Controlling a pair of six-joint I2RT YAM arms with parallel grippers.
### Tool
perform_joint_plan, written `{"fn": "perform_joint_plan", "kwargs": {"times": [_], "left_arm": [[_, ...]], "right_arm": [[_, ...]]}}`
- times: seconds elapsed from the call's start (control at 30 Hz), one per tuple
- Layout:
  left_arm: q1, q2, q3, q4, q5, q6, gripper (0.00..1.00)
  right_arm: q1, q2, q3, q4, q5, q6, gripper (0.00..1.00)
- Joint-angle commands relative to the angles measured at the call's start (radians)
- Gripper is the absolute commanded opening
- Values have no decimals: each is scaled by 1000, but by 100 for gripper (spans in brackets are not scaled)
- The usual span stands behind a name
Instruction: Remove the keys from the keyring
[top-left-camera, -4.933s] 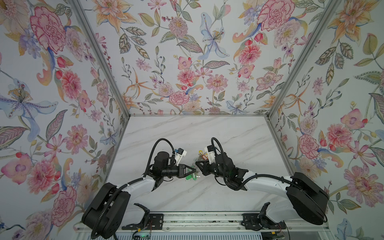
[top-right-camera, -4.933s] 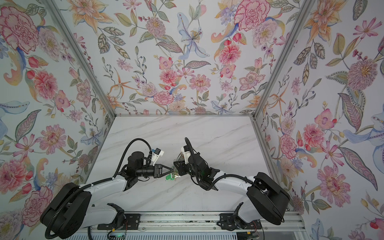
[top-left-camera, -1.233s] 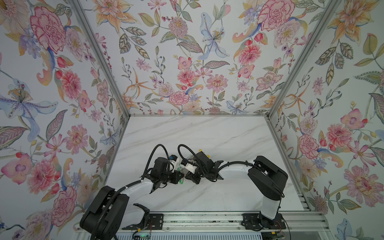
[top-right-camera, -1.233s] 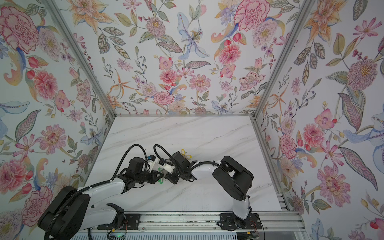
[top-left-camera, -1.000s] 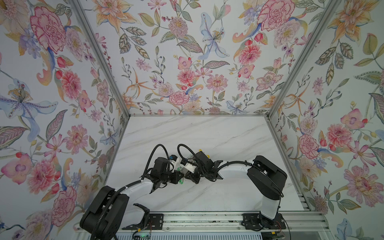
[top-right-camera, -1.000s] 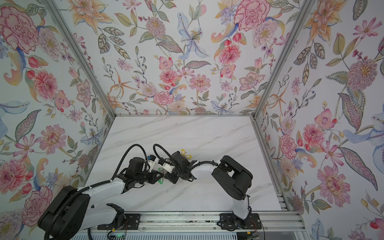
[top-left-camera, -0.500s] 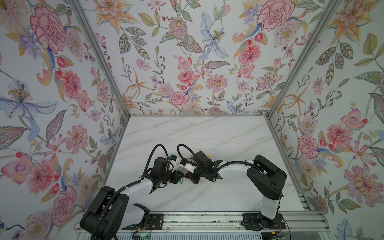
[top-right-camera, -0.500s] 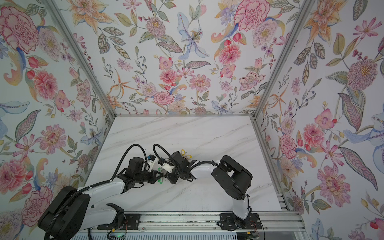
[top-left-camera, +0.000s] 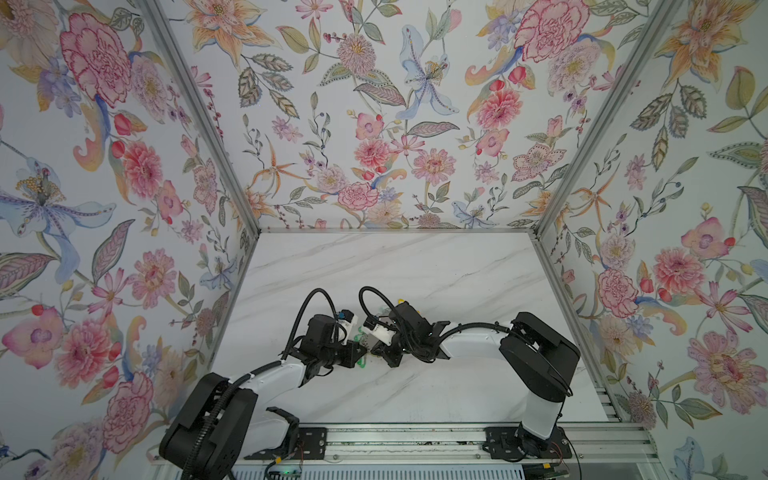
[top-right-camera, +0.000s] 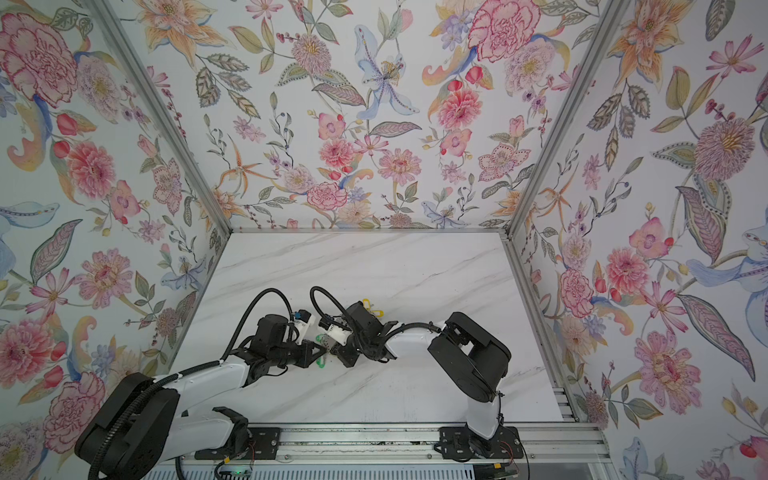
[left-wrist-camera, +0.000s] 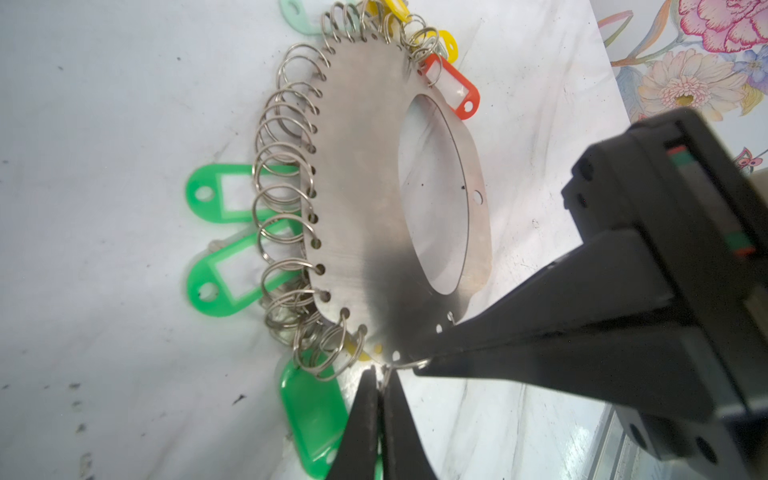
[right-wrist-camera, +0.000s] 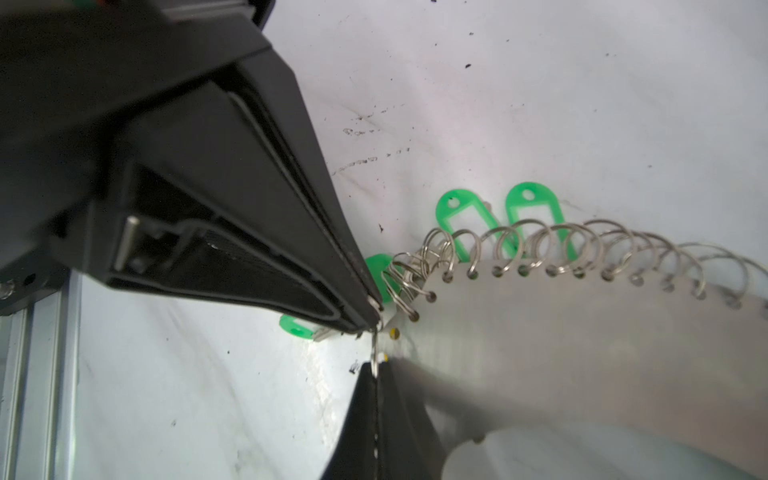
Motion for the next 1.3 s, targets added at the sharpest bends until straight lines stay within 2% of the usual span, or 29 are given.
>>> {"fn": "perform_joint_plan", "kwargs": {"times": [0.0,0.17,0.6,0.83,1.27], "left_arm": [[19,-17,12,-7,-14,15,0],[20,-36,25,-6,20,0,0],[19,-133,75,-90,28,-7,0],[19,-172,21,-12,82,-71,0],[-3,-189,-35,97,134,-157,0]], "right_arm": [[-5,-11,-7,-39,10,-8,0],[24,22,52,-107,72,-36,0],[37,41,79,-136,149,-32,0],[37,55,96,-138,182,27,0],[55,78,166,-162,325,144,0]]}}
